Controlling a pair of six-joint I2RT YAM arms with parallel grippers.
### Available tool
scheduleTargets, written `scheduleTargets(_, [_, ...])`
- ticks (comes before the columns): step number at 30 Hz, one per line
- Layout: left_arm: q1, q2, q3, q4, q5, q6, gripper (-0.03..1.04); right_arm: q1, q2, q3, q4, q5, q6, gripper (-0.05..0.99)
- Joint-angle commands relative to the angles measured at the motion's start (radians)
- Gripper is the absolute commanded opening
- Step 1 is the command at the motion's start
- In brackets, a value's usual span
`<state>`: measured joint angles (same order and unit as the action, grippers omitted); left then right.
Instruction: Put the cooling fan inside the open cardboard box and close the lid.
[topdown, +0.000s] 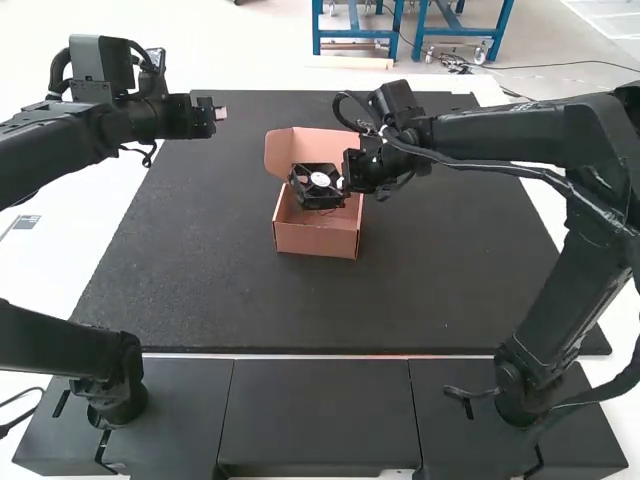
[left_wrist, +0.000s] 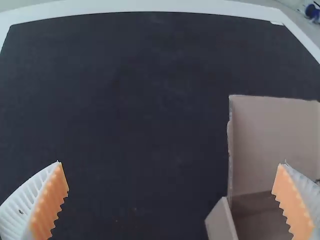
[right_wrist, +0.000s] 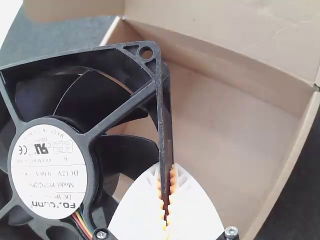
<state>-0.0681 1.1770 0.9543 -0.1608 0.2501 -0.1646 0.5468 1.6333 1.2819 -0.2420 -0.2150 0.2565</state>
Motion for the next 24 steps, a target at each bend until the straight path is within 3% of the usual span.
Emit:
scheduleTargets(1, [0.013,-0.022,-0.005,0.009,-0.015,0.005,0.97,0.002,0.019,0.027,0.030,0.051,0.026,-0.02])
scheduleTargets(24, [0.017,-0.023,-0.043,0.020,-0.011,-0.001,0.97,0.001,0.115,-0.049,0.136,0.091,-0.054,-0.02])
